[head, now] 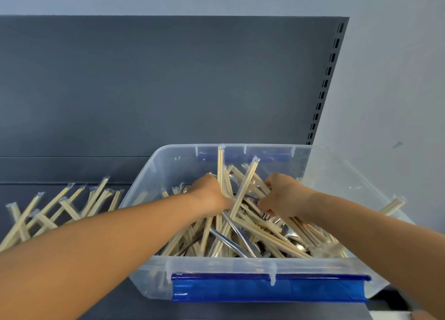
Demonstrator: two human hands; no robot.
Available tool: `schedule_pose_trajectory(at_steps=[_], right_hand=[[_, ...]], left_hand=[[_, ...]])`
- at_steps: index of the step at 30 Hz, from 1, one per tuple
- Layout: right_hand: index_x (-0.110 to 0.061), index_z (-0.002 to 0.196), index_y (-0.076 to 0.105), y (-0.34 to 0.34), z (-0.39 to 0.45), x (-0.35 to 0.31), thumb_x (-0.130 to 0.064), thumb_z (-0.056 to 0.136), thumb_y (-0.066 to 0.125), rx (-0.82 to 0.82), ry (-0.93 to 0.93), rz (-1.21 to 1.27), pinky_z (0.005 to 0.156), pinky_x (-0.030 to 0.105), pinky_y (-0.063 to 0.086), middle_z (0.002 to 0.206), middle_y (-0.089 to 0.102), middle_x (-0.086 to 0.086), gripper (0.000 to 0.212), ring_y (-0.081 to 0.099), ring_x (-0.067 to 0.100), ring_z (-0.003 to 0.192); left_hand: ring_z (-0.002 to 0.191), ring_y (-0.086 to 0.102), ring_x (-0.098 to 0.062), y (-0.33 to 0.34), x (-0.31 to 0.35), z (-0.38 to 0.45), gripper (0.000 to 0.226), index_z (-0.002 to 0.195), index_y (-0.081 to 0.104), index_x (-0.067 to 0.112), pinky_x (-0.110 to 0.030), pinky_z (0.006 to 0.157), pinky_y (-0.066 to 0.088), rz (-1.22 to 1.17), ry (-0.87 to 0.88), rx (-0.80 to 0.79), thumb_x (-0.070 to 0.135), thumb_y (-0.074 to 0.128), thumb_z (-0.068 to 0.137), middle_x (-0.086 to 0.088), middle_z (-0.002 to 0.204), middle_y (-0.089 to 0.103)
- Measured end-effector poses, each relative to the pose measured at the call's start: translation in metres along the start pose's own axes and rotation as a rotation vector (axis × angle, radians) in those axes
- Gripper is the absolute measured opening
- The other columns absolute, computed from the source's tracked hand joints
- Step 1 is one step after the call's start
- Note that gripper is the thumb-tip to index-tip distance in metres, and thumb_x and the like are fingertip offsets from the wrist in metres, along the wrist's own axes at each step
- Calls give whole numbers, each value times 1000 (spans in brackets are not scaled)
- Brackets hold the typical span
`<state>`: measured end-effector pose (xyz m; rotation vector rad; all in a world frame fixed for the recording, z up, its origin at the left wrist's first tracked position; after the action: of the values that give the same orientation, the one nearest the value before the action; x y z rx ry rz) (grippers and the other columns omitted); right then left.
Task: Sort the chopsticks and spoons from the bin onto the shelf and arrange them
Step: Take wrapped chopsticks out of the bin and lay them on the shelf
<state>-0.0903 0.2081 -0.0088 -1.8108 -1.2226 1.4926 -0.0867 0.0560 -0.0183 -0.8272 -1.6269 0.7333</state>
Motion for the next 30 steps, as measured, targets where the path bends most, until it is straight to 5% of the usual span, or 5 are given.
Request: schedule_pose_trajectory(at_steps=[7, 12, 18, 26, 30], right_hand=[[-14, 108, 51, 5, 7, 3, -5, 90, 51, -35, -14, 56, 61, 29, 56, 76, 69, 6, 21, 61, 15, 55], [-18, 100, 52, 7, 8, -7, -10, 88, 54, -21, -57, 81, 64, 31, 55, 82, 64, 8, 14, 60, 21, 67], [-12, 112, 51, 9, 5, -9, -8, 87, 53, -43, -85, -7, 82, 39, 55, 99, 64, 13, 25, 65, 28, 91], [-13, 104, 55, -14, 6, -7, -5, 86, 50, 61, -96, 29, 61, 30, 52, 89, 67, 14, 20, 61, 24, 67], [-11, 101, 57, -32, -4, -17, -6, 90, 45, 83, -124, 171, 56, 30, 55, 64, 66, 12, 16, 57, 19, 44]], left_hand=[[69, 59, -21, 5, -8, 9, 18, 97, 63, 4, -26, 57, 45, -115, -111, 55, 16, 58, 84, -8, 79, 61], [71, 54, -14, 7, 4, 1, 28, 88, 61, 18, -26, 65, 41, -154, -48, -16, 45, 56, 91, 0, 79, 60], [83, 62, -20, 18, 2, 3, 20, 101, 67, 11, -27, 66, 50, 14, -76, -72, 21, 67, 84, -7, 92, 65], [85, 59, -25, -21, 12, -5, 34, 130, 44, 2, -27, 57, 41, 88, -114, 134, 8, 41, 96, -8, 91, 54], [108, 58, -34, -56, 29, -15, 30, 124, 42, 0, -35, 74, 43, 125, -41, 287, 11, 43, 97, -17, 115, 58]])
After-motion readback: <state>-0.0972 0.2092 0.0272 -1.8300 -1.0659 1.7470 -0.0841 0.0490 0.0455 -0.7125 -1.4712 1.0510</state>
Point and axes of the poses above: each hand's wrist, its own z-axis towards the middle knuckle, its own y-axis out of the palm, x = y × z, the point moved 6 cm from there along z, towards the middle knuckle
